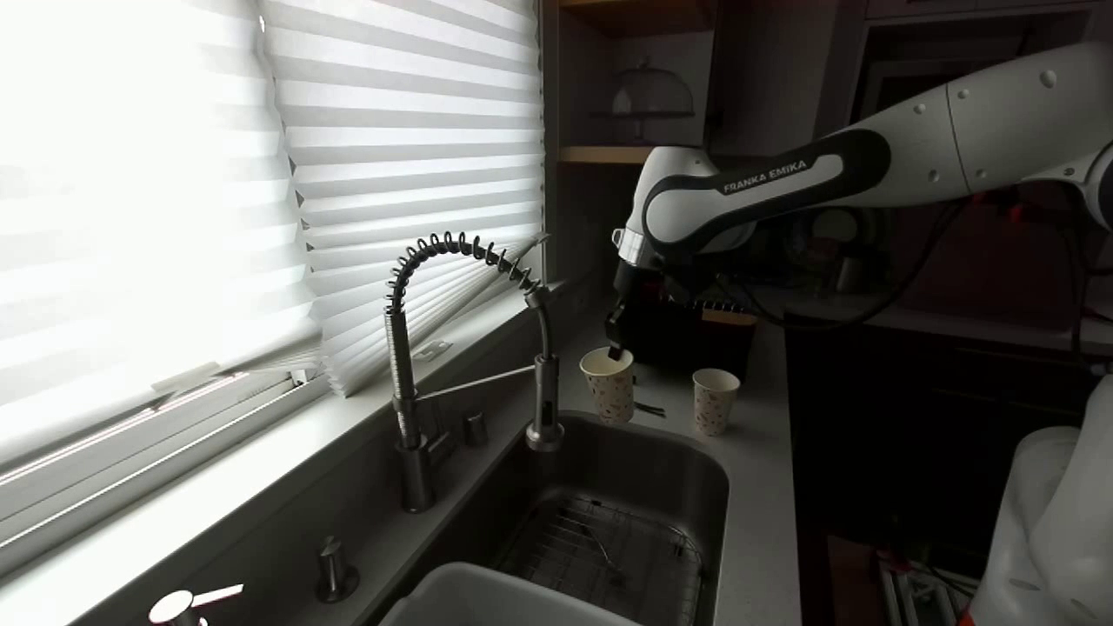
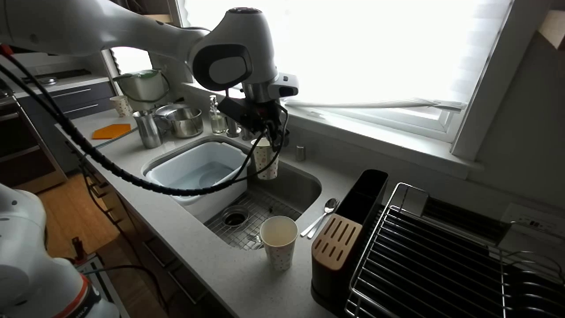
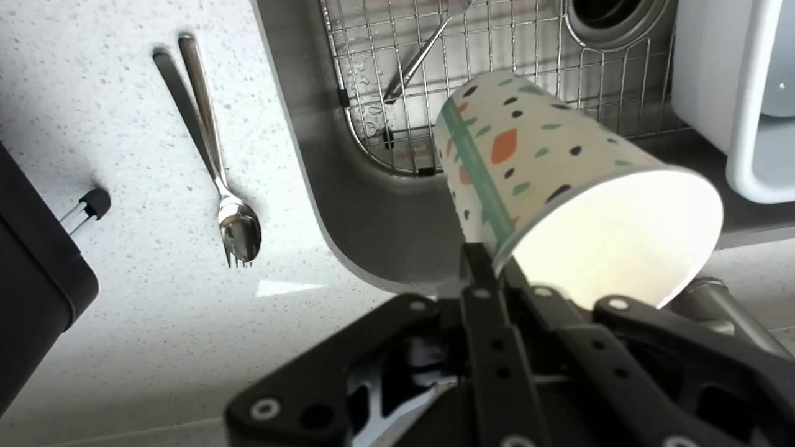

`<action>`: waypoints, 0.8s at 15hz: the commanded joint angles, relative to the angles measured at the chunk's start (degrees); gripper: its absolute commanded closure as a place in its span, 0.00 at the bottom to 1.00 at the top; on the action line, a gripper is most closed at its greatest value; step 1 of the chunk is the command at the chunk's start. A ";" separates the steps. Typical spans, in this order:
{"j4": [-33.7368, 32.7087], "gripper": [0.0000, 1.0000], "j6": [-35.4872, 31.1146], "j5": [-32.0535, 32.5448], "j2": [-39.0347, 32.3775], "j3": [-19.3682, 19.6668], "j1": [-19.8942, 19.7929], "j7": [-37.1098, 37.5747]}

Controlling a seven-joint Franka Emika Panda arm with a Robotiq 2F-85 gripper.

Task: Pick up the closest paper cup, pour the water out into the sink and put the paper cup back on the kitchen counter, pick up the furthest paper cup, pour the water out into the sink and stack the most paper cup into the other paper cup

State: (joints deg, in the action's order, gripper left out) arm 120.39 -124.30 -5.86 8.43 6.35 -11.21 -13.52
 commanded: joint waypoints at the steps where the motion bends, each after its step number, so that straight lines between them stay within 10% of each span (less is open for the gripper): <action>1: -0.03 0.96 0.11 0.28 0.05 1.36 1.39 0.11; 12: 7.78 0.99 -13.02 20.58 5.60 -1.12 4.08 -6.39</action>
State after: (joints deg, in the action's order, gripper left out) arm 123.12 -131.13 8.57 10.53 5.63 -7.91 -19.64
